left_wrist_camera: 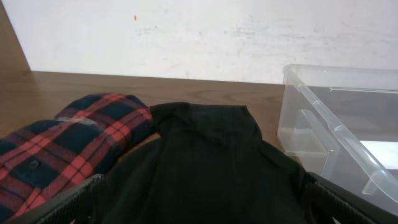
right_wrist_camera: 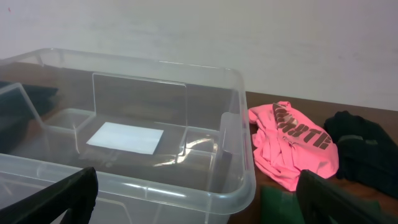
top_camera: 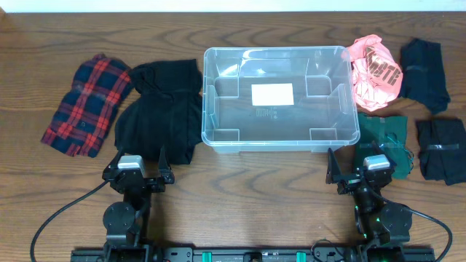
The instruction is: Pack container
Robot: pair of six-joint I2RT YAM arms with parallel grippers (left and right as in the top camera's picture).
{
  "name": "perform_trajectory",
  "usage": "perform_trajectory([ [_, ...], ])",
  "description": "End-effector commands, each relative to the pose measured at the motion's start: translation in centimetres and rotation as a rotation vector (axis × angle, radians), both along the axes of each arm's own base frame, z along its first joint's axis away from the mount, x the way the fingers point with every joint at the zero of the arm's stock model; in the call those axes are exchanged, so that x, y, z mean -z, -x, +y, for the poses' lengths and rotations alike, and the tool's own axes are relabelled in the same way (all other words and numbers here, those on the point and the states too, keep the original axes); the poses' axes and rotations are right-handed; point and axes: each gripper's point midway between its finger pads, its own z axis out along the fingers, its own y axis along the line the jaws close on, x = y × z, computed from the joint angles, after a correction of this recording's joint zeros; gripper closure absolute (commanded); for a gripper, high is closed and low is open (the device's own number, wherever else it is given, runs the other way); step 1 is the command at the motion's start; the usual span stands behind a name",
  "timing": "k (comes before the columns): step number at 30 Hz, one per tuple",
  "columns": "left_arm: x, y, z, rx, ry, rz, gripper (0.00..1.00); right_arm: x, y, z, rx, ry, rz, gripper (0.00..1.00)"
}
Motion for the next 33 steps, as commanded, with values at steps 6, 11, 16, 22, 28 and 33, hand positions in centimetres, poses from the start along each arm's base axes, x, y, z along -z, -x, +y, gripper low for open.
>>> perform_trajectory([
  [6, 1.7, 0.1, 0.3, -0.023, 0.011, 0.047, 0.02, -0.8, 0.1, 0.6, -0.034, 0.005, -0.038, 0.01],
  [11, 1.7, 0.1, 0.3, -0.023, 0.011, 0.047, 0.02, -4.9, 0.3, -0.3, 0.020, -0.113, -0.152, 0.01],
  [16, 1.7, 0.1, 0.3, -0.023, 0.011, 0.048, 0.02, -12.0, 1.5, -3.3, 0.176, -0.209, -0.304, 0.01],
  [22, 1.7, 0.1, 0.3, -0.023, 0.011, 0.049, 0.02, -18.8, 1.2, -5.5, 0.319, -0.099, -0.336, 0.01],
  [28, 1.7, 0.1, 0.3, -0.023, 0.011, 0.049, 0.02, -24.0, -2.3, -5.2, 0.300, -0.041, -0.299, 0.01],
  [33, 1.7, 0.1, 0.3, -0.023, 0.011, 0.049, 0.02, -26.8, -5.3, -4.5, 0.262, 0.047, -0.281, 0.01],
])
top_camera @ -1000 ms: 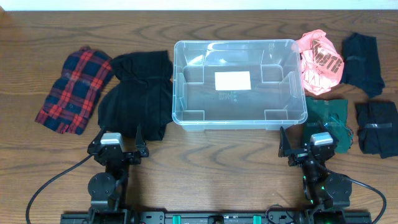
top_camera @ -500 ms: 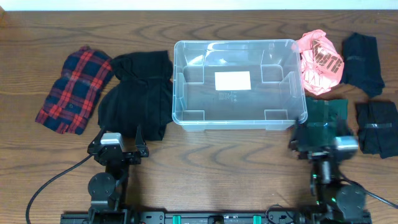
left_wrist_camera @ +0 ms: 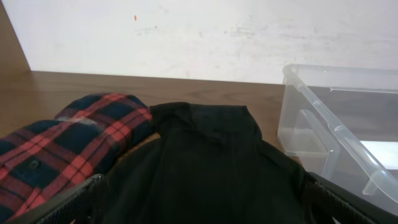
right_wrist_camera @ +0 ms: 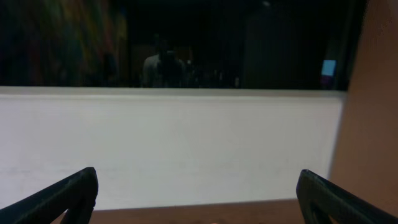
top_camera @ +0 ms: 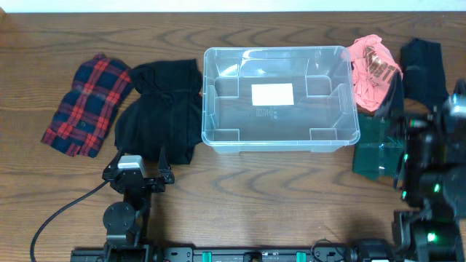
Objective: Pack container
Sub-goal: 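Move the right gripper over the pink printed shirt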
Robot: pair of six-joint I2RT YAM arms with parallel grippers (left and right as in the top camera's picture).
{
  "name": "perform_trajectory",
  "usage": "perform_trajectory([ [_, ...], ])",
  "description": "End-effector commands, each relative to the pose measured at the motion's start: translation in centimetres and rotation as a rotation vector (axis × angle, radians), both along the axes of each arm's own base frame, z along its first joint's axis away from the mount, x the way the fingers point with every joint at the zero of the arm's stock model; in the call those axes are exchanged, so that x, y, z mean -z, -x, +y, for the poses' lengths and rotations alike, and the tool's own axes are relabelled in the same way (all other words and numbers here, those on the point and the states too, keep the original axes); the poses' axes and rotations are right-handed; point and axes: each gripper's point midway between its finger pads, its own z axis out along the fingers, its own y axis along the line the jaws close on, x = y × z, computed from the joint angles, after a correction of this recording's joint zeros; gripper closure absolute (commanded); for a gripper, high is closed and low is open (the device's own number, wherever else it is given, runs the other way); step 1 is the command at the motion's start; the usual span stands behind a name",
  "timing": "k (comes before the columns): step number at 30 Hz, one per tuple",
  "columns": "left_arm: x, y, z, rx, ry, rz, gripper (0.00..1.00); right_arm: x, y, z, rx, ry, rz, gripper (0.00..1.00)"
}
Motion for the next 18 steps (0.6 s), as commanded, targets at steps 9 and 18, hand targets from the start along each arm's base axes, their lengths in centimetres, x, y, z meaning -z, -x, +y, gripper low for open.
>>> perform_trajectory([
  [9, 1.7, 0.1, 0.3, -0.023, 0.011, 0.049, 0.02, 0.9, -5.8, -1.8, 0.007, 0.005, 0.221, 0.01],
  [18, 1.7, 0.1, 0.3, -0.023, 0.011, 0.049, 0.02, 3.9, -9.2, -7.8, -0.083, -0.147, 0.441, 0.01],
])
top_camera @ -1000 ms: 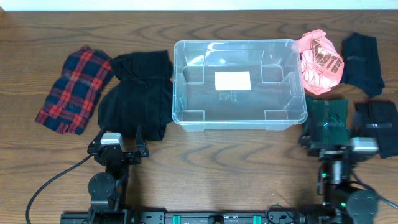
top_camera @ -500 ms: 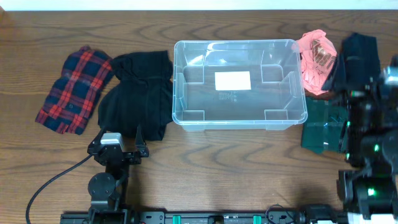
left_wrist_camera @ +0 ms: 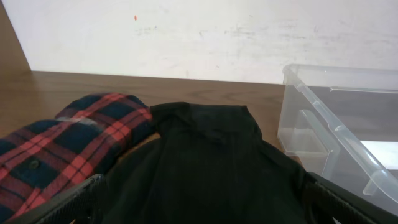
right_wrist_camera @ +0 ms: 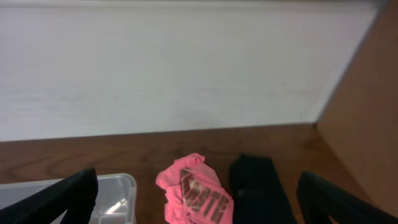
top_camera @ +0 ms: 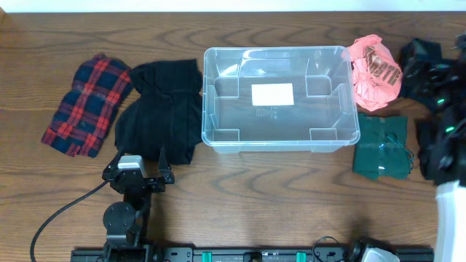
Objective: Pack container
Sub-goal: 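Move the right gripper over the pink printed shirt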
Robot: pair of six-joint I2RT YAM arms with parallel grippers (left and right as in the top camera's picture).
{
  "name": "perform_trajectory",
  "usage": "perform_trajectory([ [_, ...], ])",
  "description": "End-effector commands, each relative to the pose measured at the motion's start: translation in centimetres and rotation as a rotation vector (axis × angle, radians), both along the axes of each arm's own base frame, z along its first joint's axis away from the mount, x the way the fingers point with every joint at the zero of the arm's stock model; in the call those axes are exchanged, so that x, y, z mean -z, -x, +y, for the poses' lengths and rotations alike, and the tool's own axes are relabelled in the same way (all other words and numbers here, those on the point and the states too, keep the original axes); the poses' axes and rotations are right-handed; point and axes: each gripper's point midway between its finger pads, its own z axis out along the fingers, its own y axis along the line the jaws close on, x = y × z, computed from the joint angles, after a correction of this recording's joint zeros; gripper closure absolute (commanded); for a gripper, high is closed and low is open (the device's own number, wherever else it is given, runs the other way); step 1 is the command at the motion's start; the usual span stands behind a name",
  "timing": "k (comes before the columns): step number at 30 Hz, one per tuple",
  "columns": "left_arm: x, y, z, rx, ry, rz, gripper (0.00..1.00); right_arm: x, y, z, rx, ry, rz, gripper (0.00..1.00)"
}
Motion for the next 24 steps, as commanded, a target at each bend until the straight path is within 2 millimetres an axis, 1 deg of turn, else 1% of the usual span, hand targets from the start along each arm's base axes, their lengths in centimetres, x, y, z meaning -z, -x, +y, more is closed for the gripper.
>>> perform_trajectory([
  [1, 1.7, 0.1, 0.3, -0.022, 0.011, 0.049, 0.02, 0.1, -1.1, -1.4, -0.085, -0.123, 0.010, 0.01],
  [3, 1.7, 0.1, 0.3, -0.022, 0.011, 0.049, 0.02, 1.5, -1.8, -3.2, -0.085, -0.161, 0.041, 0.01],
  [5, 1.7, 0.1, 0.3, -0.022, 0.011, 0.049, 0.02, 3.6, -2.6, -5.0, -0.055, -0.192, 0.085, 0.01],
  [8, 1.7, 0.1, 0.3, -0.022, 0.011, 0.049, 0.02, 7.4, -3.9, -6.7, -0.031, -0.240, 0.162, 0.01],
  [12, 1.7, 0.1, 0.3, -0.022, 0.011, 0.049, 0.02, 11.6, -5.3, -7.6, -0.025, -0.291, 0.243, 0.01],
  [16, 1.7, 0.1, 0.3, -0.022, 0.011, 0.049, 0.02, 14.8, -6.4, -8.4, -0.011, -0.319, 0.297, 0.01],
  [18, 1.7, 0.1, 0.3, -0.022, 0.011, 0.049, 0.02, 16.1, -6.5, -9.0, 0.013, -0.322, 0.322, 0.01],
  [21, 1.7, 0.1, 0.3, -0.022, 0.011, 0.049, 0.02, 17.3, -6.9, -8.9, 0.008, -0.335, 0.344, 0.01],
  [24, 1.7, 0.1, 0.3, -0.022, 0.011, 0.049, 0.02, 18.8, -7.3, -8.8, 0.021, -0.332, 0.376, 0.07],
])
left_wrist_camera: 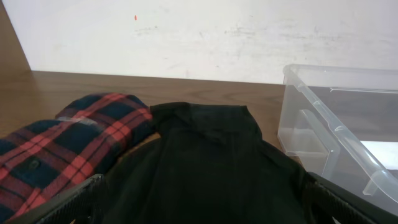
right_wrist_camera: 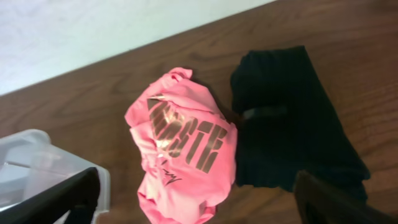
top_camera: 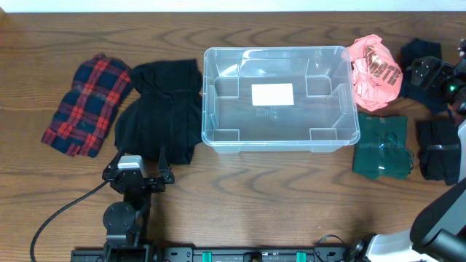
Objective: Pack container
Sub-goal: 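Move the right gripper over the pink printed shirt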
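The clear plastic container [top_camera: 218, 98] stands mid-table with only a white label inside; its corner shows in the left wrist view [left_wrist_camera: 336, 130]. A plaid shirt [top_camera: 87, 105] and a black garment [top_camera: 164, 109] lie to its left. Right of it lie a crumpled pink shirt [top_camera: 373, 73] [right_wrist_camera: 183, 140], a black garment [top_camera: 422, 62] [right_wrist_camera: 292, 134], a green garment [top_camera: 382, 145] and another black garment [top_camera: 440, 149]. My left gripper [top_camera: 138, 175] [left_wrist_camera: 199, 208] rests open at the front edge, facing the black garment. Open and empty, my right gripper [top_camera: 435, 75] [right_wrist_camera: 196, 205] hangs above the pink shirt and the far black garment.
The white wall runs along the table's back edge. The right arm's body [top_camera: 444, 211] comes in from the right edge over the rightmost black garment. Bare wood lies in front of the container.
My right gripper has come closer to the pink shirt and the far black garment, which now fill its view; before, it saw mostly wall. The left arm and the clothes have not moved.
Both grippers first rested open at the front edge, the right one facing the container. Then the right arm was raised over the green garment, its camera on the wall. Then it stood at the far right looking down on the pink shirt, and now hangs nearer to it.
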Robot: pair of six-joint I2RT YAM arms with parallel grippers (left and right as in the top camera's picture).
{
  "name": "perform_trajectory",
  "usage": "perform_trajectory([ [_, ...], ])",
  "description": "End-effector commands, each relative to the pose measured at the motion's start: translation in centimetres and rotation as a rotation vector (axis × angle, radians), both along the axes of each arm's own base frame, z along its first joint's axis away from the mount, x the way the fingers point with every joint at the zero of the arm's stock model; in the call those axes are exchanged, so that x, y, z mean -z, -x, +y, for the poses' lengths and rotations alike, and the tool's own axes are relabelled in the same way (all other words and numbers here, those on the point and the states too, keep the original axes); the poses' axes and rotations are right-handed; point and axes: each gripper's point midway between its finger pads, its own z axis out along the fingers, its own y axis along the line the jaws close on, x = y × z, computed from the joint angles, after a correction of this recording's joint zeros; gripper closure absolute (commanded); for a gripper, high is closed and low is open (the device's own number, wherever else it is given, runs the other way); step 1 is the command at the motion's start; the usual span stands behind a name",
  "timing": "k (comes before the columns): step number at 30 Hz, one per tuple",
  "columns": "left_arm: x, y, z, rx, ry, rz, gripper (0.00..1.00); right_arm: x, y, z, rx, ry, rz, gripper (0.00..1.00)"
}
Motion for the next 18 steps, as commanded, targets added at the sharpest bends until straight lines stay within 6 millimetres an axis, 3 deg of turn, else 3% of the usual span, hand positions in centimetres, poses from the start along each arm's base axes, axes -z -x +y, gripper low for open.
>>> perform_trajectory([
  [1, 1.7, 0.1, 0.3, -0.022, 0.011, 0.049, 0.02, 1.2, -0.7, -0.2, 0.024, 0.013, 0.030, 0.09],
  [7, 1.7, 0.1, 0.3, -0.022, 0.011, 0.049, 0.02, 3.8, -2.0, -0.1, 0.047, 0.056, 0.081, 0.12],
  [14, 1.7, 0.1, 0.3, -0.022, 0.011, 0.049, 0.02, 6.4, -4.8, 3.1, -0.053, 0.142, 0.088, 0.07],
  [18, 1.7, 0.1, 0.3, -0.022, 0.011, 0.049, 0.02, 8.6, -5.8, 2.3, 0.020, 0.233, 0.129, 0.02],
])
